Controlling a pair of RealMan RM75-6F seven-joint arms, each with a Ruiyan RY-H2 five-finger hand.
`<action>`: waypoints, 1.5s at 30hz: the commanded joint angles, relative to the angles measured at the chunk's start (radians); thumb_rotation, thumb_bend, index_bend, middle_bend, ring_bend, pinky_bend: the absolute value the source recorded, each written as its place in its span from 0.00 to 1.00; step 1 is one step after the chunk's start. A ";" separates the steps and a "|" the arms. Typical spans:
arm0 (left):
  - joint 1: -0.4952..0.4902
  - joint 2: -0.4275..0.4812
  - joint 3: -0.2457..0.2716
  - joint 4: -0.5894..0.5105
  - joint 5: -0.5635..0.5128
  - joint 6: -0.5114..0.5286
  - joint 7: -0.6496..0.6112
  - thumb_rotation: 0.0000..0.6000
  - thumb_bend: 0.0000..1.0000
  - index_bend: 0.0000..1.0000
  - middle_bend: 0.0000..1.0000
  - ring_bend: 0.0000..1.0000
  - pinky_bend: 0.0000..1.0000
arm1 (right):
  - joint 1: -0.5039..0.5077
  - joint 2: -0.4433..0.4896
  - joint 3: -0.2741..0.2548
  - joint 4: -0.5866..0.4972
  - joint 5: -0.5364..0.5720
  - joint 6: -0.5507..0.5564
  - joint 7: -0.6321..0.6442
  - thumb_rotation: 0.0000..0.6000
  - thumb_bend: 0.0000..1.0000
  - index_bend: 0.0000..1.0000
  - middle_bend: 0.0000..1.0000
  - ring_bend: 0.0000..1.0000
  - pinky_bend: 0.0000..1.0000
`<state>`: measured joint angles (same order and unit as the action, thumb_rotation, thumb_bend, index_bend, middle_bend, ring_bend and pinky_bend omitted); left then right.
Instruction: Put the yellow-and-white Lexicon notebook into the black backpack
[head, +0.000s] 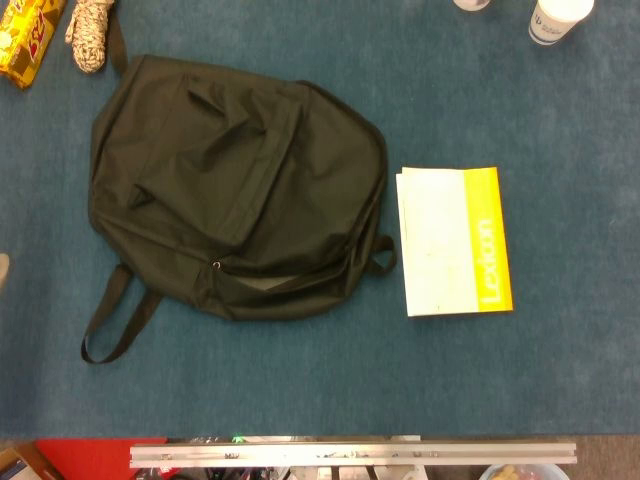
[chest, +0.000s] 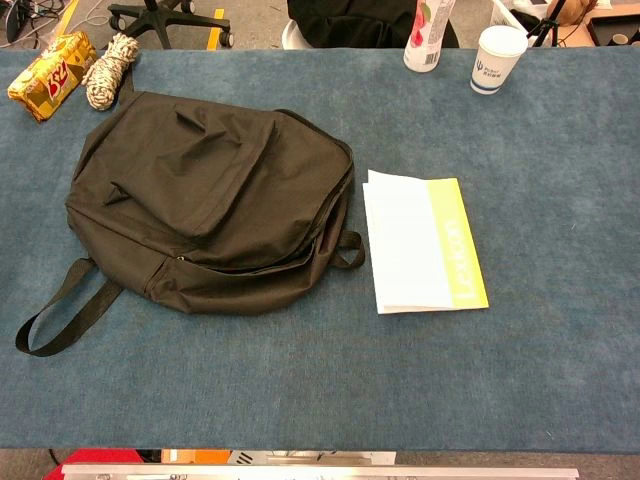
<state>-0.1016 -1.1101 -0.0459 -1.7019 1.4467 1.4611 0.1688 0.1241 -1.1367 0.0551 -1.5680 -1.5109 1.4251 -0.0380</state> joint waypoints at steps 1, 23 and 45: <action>0.000 0.001 0.001 0.000 -0.002 -0.003 0.001 1.00 0.25 0.00 0.07 0.08 0.05 | 0.001 0.000 -0.001 0.000 -0.002 0.000 0.000 1.00 0.14 0.12 0.26 0.13 0.18; 0.003 0.015 0.011 -0.016 0.008 -0.006 -0.003 1.00 0.25 0.00 0.07 0.08 0.05 | 0.159 -0.012 -0.050 0.038 -0.179 -0.174 0.004 1.00 0.14 0.14 0.28 0.14 0.20; 0.033 0.037 0.027 -0.010 -0.025 -0.008 -0.024 1.00 0.25 0.00 0.07 0.09 0.05 | 0.384 -0.315 -0.140 0.427 -0.412 -0.276 0.007 1.00 0.14 0.14 0.28 0.14 0.20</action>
<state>-0.0690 -1.0731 -0.0191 -1.7121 1.4222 1.4523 0.1445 0.4955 -1.4293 -0.0719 -1.1670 -1.9149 1.1498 -0.0423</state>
